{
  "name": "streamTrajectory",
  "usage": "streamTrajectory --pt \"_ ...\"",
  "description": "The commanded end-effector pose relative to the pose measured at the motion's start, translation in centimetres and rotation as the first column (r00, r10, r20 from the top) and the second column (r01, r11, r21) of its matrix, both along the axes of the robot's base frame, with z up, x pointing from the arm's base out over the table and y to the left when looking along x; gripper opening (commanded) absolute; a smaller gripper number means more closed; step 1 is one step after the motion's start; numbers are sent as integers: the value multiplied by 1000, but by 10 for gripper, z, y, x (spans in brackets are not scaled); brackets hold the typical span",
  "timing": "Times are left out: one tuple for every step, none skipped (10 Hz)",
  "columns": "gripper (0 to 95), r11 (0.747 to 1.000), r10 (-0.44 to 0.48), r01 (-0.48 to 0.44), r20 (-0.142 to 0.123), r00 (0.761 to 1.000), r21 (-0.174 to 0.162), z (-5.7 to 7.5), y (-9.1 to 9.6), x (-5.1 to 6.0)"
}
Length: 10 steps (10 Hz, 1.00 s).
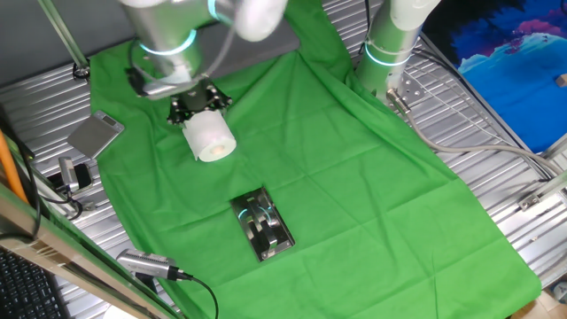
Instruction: Put the toilet paper on its holder
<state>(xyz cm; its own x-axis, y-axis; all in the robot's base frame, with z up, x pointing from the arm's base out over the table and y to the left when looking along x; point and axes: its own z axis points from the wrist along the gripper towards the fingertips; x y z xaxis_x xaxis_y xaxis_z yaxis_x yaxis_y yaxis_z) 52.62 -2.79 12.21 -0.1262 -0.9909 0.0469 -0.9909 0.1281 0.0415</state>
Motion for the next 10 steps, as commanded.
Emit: streamTrajectory --pt "950 999 34 -34 12 999 5 -7 1 -5" --pt "950 999 36 -36 15 999 6 -8 1 -5" --pt "950 999 48 -48 21 999 6 -10 2 -7" --pt "950 999 55 -55 22 998 0 -10 2 -8" --pt "950 999 32 -32 23 999 2 -12 2 -9" --pt "950 1000 2 -3 24 1000 8 -12 2 -9" --pt "950 1000 -20 20 25 999 13 -12 2 -9" --pt "760 1000 -20 19 25 999 14 -12 2 -9" --pt "760 1000 -15 15 24 1000 19 -12 2 -9" --pt "760 1000 -10 9 21 1000 25 -12 2 -9"
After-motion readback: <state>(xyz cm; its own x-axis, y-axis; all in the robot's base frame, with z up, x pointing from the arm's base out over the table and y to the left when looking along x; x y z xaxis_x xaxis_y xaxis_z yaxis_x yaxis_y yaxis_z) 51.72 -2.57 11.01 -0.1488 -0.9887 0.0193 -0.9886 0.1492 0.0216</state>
